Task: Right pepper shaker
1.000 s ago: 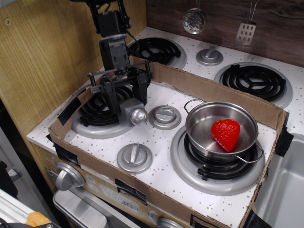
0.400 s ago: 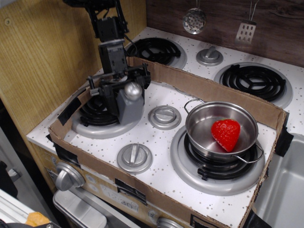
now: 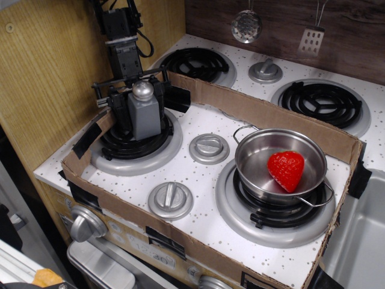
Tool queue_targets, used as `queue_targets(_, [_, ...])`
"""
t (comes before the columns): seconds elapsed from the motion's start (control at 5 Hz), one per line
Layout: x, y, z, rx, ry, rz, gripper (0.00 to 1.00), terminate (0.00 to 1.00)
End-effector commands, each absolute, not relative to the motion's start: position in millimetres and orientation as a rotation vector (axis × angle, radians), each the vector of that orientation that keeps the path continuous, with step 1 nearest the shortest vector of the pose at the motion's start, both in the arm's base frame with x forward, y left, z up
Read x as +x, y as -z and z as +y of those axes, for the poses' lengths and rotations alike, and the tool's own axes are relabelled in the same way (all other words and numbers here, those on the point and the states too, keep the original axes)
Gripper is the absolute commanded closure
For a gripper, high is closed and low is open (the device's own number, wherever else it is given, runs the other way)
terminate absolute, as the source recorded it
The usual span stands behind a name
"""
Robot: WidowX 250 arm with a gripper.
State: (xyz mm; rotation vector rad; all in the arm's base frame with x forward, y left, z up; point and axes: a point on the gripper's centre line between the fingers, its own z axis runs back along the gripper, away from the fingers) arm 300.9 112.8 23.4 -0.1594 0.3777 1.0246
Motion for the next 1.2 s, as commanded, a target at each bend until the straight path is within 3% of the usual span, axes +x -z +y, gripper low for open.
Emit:
queue_targets(0.0, [307,-34,127,-0.166,-1.043,0.299,0.00,0.00])
queue_targets(0.4, [307,-42,121,-0.114,-1.068,0.240,0.00,0.00])
queue_targets(1.0, [317,-92,129,-0.028,-1.098,0.089,0.00,0.00])
